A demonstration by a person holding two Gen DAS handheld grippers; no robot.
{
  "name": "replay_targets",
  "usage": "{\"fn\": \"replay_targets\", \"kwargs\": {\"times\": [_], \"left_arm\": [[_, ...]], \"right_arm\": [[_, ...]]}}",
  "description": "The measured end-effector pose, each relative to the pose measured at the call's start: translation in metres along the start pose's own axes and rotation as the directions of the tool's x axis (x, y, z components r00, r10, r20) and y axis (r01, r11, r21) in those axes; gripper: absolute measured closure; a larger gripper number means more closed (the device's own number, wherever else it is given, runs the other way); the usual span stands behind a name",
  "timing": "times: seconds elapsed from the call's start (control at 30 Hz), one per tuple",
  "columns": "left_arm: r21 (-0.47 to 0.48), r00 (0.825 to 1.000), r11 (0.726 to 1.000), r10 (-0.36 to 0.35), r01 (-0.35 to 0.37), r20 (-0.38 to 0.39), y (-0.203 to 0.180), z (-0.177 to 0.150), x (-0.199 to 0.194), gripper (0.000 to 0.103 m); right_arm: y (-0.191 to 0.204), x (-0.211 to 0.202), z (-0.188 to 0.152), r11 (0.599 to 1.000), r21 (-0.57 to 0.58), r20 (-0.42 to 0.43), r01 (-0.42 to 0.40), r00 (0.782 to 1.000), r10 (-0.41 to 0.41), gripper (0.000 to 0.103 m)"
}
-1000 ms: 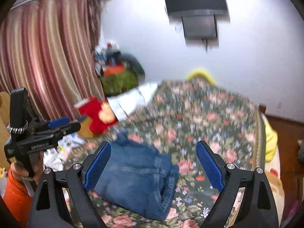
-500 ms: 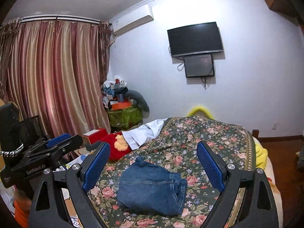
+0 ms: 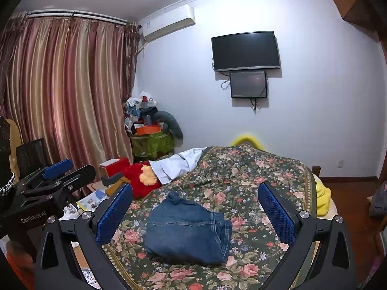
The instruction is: Fold large clothes
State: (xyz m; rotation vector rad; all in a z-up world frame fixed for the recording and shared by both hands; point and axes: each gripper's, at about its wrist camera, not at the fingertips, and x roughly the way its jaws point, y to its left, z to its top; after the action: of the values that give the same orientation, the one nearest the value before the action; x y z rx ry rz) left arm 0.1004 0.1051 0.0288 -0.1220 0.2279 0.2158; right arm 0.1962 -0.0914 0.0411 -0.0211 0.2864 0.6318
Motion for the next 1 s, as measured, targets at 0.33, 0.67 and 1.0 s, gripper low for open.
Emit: {"fn": "replay_targets", "kwargs": {"times": [0.33, 0.67, 1.0], "left_arm": [[0.019, 1.0, 1.0, -0.003, 0.004, -0.006, -0.003, -0.0052, 0.0052, 0.008], [0.006, 1.0, 1.0, -0.02, 0.02, -0.009, 0.0006, -0.0075, 0.0074, 0.008], [-0.007, 1.0, 1.0, -0.021, 0.021, -0.016, 0.0058, -0.0091, 0.0079, 0.007]], "right_arm": [[-0.0041, 0.0008, -0.0002, 1.0, 0.02, -0.003, -0.012, 1.0, 0.012, 0.0], [-0.0042, 0.0027, -0.0014, 1.0, 0.018, -0.009, -0.02, 1.0, 0.021, 0.0], [-0.0038, 0.0058, -0.0022, 1.0, 0.014, -0.015, -0.021, 1.0, 0.021, 0.0]]}}
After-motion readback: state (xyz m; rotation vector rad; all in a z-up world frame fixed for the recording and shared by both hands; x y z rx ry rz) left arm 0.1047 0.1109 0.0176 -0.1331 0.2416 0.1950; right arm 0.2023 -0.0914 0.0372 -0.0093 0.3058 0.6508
